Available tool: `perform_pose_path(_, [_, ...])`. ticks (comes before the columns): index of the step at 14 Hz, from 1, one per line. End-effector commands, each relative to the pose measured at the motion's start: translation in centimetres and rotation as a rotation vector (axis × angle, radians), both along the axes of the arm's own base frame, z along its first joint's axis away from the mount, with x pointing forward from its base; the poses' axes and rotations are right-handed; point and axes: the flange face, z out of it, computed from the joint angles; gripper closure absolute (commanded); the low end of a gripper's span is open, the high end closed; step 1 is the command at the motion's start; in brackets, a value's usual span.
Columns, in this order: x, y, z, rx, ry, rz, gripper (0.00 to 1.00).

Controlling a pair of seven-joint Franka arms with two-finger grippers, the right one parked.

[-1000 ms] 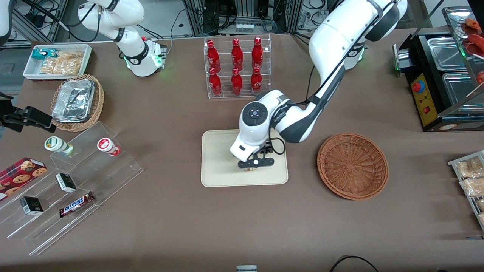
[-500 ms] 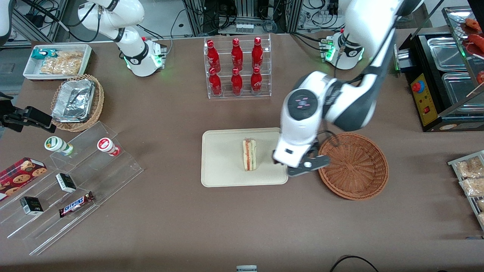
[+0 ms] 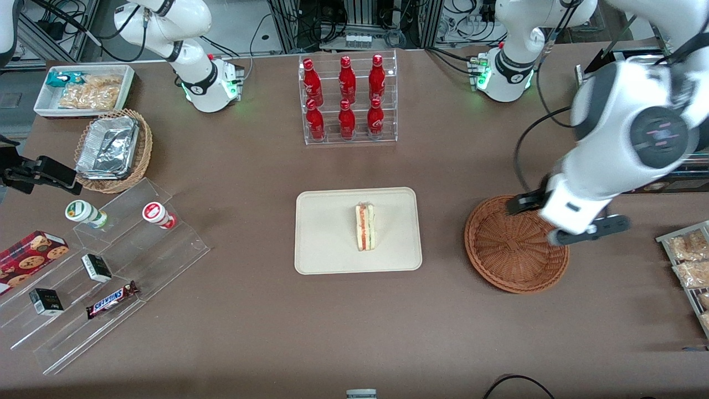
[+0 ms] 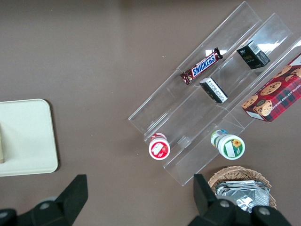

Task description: Place sandwich from basket to tray

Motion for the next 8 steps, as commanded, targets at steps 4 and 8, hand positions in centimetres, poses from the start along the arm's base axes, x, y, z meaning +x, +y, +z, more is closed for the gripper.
perform_pose_path(4, [-5.5, 3.8, 5.7, 0.008, 0.06, -0.005, 0.0])
perform_pose_path(8, [-6.2, 3.9, 6.3, 0.004, 0.065, -0.043, 0.0])
